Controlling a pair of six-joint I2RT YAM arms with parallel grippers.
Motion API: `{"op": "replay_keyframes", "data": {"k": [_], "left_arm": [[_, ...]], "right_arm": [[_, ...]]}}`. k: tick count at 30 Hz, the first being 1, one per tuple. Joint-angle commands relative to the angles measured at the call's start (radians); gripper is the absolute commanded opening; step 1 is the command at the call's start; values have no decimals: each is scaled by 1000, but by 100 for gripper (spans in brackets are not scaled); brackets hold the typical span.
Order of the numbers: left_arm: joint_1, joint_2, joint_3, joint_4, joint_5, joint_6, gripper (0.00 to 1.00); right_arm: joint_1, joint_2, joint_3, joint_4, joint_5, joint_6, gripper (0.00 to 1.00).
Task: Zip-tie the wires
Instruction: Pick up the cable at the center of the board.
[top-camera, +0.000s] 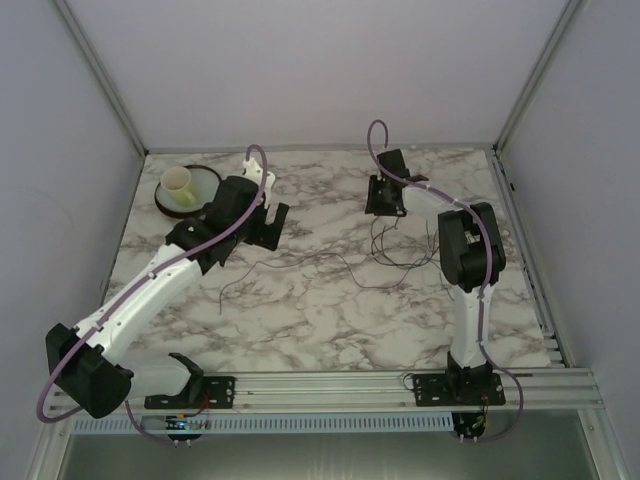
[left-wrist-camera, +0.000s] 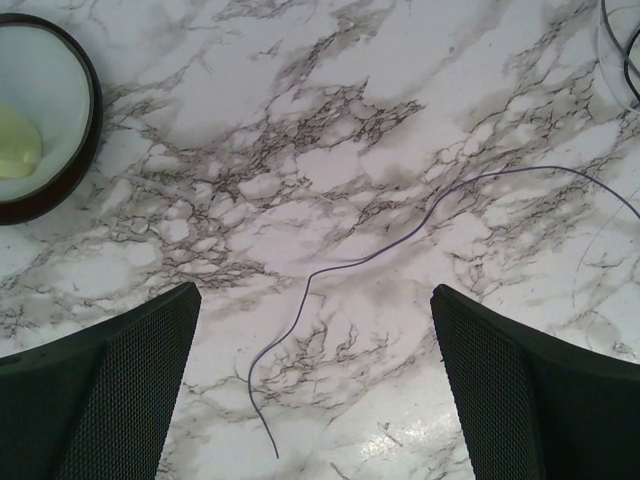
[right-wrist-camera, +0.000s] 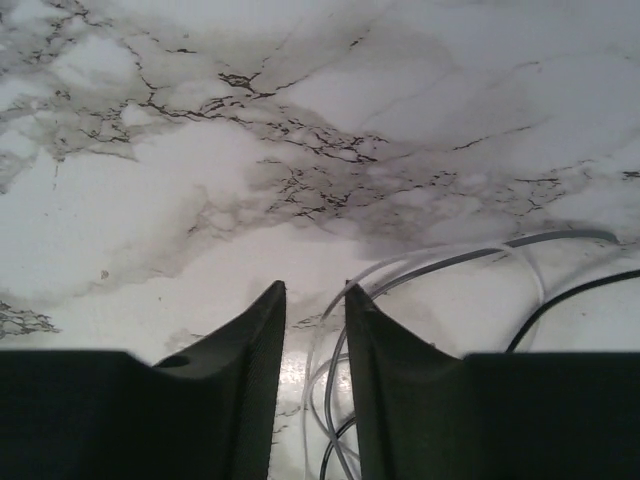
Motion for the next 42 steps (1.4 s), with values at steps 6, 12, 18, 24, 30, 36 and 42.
{"op": "replay_keyframes", "data": {"k": [6, 12, 18, 24, 30, 36, 42], "left_arm": [[2, -35, -19, 17, 13, -15, 100], [4, -39, -6, 52, 60, -21, 100], [4, -66, -15, 211, 208, -6, 100], [2, -33, 0, 458, 379, -38, 100], [-5, 87, 45, 610, 490, -113, 100], [-66, 193, 39, 849, 501, -199, 100], [-120, 333, 118, 958, 476, -206, 99]], "right_arm": [[11, -47, 31, 6, 75, -34, 0], [12, -164, 41, -5, 93, -56, 0], [12, -303, 120, -45, 106, -59, 0], [11, -409, 177, -50, 45, -43, 0], [12, -489, 171, -59, -4, -4, 0], [12, -564, 115, -48, -7, 38, 0], [15, -631, 9, 21, -63, 107, 0]]}}
